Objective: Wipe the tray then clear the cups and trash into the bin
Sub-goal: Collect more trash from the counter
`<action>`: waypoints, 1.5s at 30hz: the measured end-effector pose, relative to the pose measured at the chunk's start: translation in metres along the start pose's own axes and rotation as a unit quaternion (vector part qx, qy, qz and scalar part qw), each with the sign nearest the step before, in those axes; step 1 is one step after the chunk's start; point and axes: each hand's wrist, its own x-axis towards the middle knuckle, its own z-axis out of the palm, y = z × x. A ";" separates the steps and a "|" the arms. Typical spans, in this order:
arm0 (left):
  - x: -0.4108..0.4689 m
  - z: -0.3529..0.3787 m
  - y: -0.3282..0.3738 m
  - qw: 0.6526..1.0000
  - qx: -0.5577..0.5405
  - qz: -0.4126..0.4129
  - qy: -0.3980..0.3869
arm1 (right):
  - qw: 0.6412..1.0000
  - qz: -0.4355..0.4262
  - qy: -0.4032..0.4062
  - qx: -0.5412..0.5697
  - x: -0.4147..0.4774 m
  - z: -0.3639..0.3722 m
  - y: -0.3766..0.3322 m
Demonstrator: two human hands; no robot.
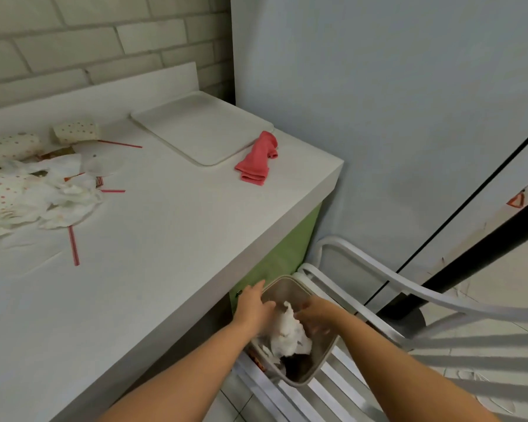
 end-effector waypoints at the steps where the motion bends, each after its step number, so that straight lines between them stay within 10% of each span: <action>1: 0.001 0.001 0.000 1.000 0.006 -0.008 -0.006 | 1.000 0.004 -0.005 -0.012 0.001 -0.002 -0.001; 21: -0.080 -0.110 0.017 0.945 -0.171 0.125 0.250 | 0.951 -0.263 -0.022 -0.163 -0.085 -0.046 -0.157; 45: -0.315 -0.288 -0.228 0.783 -0.015 -0.192 0.591 | 0.809 -0.534 -0.119 -0.214 -0.205 0.246 -0.364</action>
